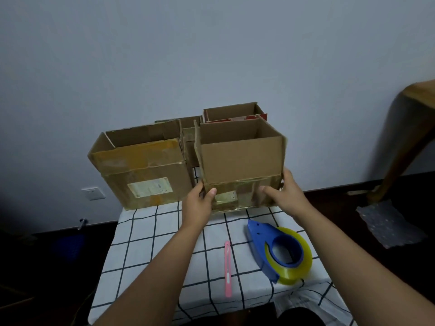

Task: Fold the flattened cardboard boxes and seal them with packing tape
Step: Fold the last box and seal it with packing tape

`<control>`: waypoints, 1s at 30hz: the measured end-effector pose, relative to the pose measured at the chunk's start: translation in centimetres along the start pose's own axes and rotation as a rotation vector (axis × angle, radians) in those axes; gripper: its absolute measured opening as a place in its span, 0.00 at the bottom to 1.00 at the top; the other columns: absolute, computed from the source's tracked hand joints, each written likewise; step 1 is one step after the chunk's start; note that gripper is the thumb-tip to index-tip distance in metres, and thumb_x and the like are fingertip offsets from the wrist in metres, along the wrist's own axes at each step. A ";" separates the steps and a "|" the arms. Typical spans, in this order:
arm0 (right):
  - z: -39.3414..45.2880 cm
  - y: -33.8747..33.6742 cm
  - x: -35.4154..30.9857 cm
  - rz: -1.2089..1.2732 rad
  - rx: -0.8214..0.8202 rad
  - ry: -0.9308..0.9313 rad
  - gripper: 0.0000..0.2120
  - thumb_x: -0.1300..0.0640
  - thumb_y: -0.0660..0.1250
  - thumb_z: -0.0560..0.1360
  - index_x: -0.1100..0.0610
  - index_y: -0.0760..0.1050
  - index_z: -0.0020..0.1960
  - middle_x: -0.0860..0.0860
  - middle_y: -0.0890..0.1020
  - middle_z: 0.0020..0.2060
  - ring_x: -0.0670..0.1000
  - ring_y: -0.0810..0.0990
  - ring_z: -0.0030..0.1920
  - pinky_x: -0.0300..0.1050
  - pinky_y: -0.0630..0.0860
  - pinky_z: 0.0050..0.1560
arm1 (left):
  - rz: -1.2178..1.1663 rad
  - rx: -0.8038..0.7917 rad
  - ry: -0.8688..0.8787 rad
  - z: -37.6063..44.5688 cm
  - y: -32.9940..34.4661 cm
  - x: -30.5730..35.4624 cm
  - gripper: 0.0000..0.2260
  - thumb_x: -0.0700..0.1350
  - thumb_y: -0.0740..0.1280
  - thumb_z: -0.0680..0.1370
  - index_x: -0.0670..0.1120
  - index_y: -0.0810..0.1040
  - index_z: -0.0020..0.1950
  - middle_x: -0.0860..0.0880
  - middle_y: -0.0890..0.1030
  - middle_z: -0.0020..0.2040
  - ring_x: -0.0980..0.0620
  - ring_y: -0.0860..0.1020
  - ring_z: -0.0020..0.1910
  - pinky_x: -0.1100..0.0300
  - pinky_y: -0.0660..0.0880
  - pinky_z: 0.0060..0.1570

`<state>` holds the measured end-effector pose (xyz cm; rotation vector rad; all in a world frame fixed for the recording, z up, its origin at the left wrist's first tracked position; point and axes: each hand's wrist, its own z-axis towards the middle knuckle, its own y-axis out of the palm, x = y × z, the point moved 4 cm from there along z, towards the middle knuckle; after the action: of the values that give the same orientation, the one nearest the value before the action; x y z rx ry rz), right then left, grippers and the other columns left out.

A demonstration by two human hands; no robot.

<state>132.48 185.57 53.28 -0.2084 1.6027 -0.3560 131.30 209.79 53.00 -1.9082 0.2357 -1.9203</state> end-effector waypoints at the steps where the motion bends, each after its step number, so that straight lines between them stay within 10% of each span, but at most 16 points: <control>1: 0.4 0.3 0.5 0.002 -0.015 0.018 0.32 0.58 0.73 0.74 0.48 0.60 0.72 0.38 0.75 0.50 0.43 0.76 0.51 0.45 0.73 0.54 | 0.022 0.004 -0.009 0.6 0.3 -0.5 0.18 0.45 0.65 0.82 0.49 0.72 0.72 0.53 0.80 0.61 0.53 0.76 0.61 0.65 0.71 0.55; 8: 0.7 2.6 3.9 -0.072 -0.092 0.058 0.33 0.52 0.74 0.68 0.36 0.62 0.66 0.49 0.66 0.62 0.52 0.72 0.63 0.57 0.71 0.68 | 0.222 -0.055 -0.084 2.1 2.1 -4.7 0.20 0.47 0.65 0.81 0.51 0.69 0.73 0.48 0.79 0.62 0.45 0.77 0.61 0.56 0.72 0.57; 12: -0.1 3.2 4.2 -0.145 -0.034 0.025 0.44 0.50 0.70 0.73 0.45 0.46 0.80 0.49 0.59 0.76 0.52 0.61 0.75 0.55 0.63 0.73 | 0.140 -0.049 -0.107 -0.2 2.6 -6.1 0.33 0.44 0.67 0.79 0.49 0.53 0.80 0.50 0.73 0.71 0.48 0.73 0.67 0.59 0.70 0.59; 30: 2.8 7.4 3.7 -0.162 -0.098 0.027 0.48 0.41 0.64 0.68 0.39 0.38 0.78 0.46 0.57 0.78 0.51 0.62 0.75 0.58 0.67 0.71 | 0.244 -0.294 -0.204 2.2 0.8 -6.7 0.43 0.50 0.66 0.79 0.54 0.35 0.79 0.50 0.51 0.81 0.46 0.60 0.77 0.58 0.64 0.66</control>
<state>135.66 190.88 47.08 -0.4111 1.6356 -0.4064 133.35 212.19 46.65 -2.1291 0.6870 -1.5877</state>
